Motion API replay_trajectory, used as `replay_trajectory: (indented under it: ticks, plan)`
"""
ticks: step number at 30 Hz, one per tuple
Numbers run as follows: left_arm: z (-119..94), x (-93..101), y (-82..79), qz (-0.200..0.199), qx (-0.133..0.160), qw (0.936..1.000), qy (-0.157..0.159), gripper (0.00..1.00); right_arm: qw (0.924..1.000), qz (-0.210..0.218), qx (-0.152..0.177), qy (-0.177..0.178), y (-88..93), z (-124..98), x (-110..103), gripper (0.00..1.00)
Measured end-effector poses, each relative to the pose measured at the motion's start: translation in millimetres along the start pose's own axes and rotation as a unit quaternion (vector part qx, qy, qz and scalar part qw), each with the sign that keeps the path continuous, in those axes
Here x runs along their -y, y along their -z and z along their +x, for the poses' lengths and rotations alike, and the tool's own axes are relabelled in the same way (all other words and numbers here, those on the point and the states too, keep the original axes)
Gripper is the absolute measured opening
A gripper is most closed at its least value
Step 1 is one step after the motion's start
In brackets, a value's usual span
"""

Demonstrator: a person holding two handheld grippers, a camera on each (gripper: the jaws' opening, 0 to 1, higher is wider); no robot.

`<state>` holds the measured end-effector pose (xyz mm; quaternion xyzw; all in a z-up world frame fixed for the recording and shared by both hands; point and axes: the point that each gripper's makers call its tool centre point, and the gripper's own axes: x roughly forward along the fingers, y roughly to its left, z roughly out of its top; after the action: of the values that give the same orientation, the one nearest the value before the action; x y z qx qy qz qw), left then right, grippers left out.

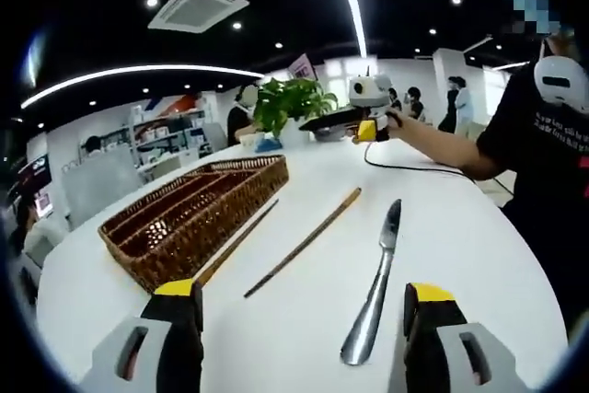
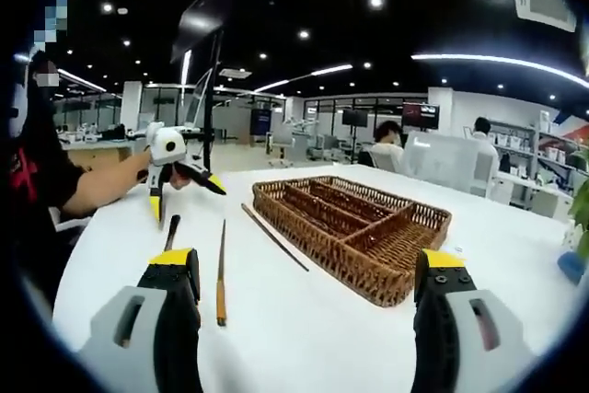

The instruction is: Arrange the knives, forks, and spoons in their matching storage slots by inserting each utensil handle-first until every utensil is classified and aligned in the correct compartment

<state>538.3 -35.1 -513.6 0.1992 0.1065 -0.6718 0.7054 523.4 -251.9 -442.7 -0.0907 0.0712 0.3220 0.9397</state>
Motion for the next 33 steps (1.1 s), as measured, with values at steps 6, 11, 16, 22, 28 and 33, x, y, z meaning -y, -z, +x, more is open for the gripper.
replay_trajectory:
  ticks: [6, 11, 16, 22, 28, 33]
  plan:
    - [-2, 2.1, 4.0, 0.006, -0.008, 0.9999, 0.010, 0.84, 0.9996, -0.009, -0.018, -0.018, 9.1, 9, -9, 1.00]
    - [-1, 15.7, 7.7, 0.009, -0.019, 0.9987, 0.046, 0.66, 0.9996, -0.006, -0.017, -0.023, 9.3, 9, -9, 1.00]
    - [2, 29.4, 12.3, 0.012, -0.032, 0.9961, 0.081, 0.41, 0.9991, -0.006, -0.016, -0.039, 9.8, 11, -16, 1.00]
    - [7, 42.2, 9.0, 0.008, -0.030, 0.9932, 0.112, 0.22, 0.9919, -0.015, -0.028, -0.123, 13.8, 12, -55, 0.91]
    - [10, 48.5, 7.7, 0.004, -0.031, 0.9912, 0.128, 0.11, 0.9710, -0.039, -0.078, -0.222, 33.0, 12, -107, 0.77]
    - [10, 49.6, 7.5, 0.003, -0.030, 0.9910, 0.130, 0.10, 0.9551, -0.062, -0.118, -0.265, 55.0, 17, -132, 0.62]
